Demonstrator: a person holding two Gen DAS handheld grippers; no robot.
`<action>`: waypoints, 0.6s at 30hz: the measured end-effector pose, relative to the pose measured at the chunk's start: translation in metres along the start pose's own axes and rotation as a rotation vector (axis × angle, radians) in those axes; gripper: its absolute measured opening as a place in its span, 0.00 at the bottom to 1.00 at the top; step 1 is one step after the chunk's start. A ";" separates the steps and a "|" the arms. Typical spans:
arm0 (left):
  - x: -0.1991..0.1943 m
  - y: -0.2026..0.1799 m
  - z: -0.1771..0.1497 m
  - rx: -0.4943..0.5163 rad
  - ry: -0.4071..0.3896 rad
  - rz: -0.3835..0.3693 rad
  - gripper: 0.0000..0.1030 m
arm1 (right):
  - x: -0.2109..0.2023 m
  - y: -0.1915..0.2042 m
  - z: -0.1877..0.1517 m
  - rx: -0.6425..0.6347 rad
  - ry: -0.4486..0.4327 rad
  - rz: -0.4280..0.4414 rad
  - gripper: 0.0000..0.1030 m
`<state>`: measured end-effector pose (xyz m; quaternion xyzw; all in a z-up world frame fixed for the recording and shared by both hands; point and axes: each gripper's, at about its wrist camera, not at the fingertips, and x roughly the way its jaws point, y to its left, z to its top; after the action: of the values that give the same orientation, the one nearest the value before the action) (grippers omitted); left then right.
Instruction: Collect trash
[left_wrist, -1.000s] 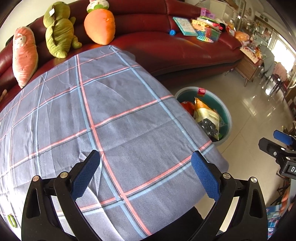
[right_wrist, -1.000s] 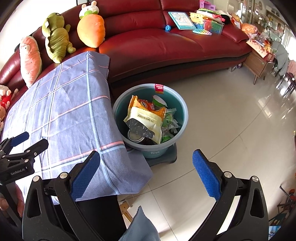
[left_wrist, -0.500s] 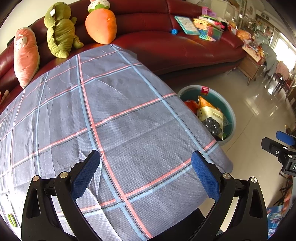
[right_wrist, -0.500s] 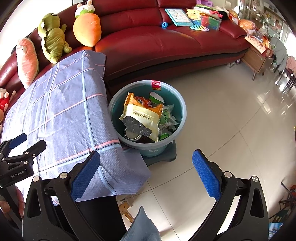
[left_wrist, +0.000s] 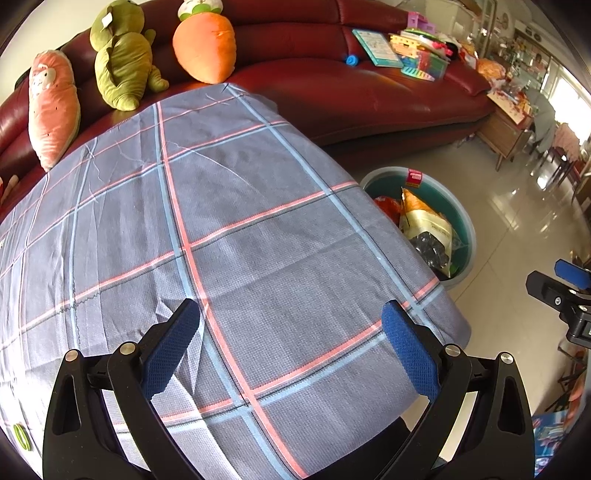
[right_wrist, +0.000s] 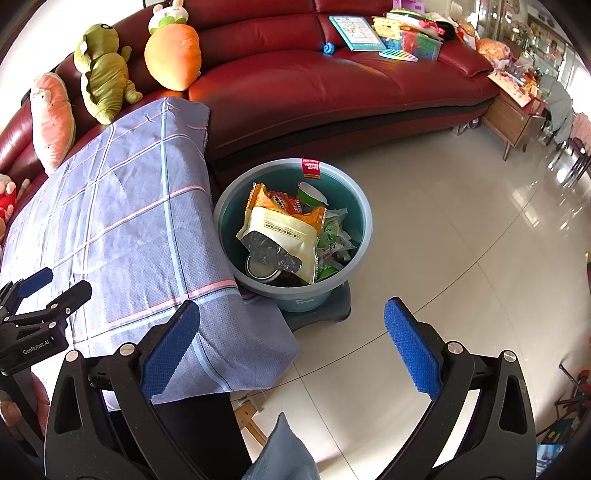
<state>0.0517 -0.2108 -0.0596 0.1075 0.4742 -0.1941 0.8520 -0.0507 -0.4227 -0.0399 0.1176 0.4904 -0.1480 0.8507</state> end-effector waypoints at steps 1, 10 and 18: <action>0.001 0.000 0.000 -0.001 0.001 0.000 0.96 | 0.000 0.000 0.000 -0.001 0.001 -0.001 0.93; 0.004 0.002 0.000 -0.006 0.005 -0.002 0.96 | 0.003 0.000 0.002 -0.003 0.006 -0.003 0.93; 0.009 0.005 0.000 -0.014 0.012 -0.002 0.96 | 0.007 0.002 0.003 -0.005 0.012 -0.007 0.93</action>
<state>0.0580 -0.2084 -0.0671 0.1024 0.4807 -0.1910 0.8497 -0.0441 -0.4229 -0.0447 0.1150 0.4964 -0.1489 0.8475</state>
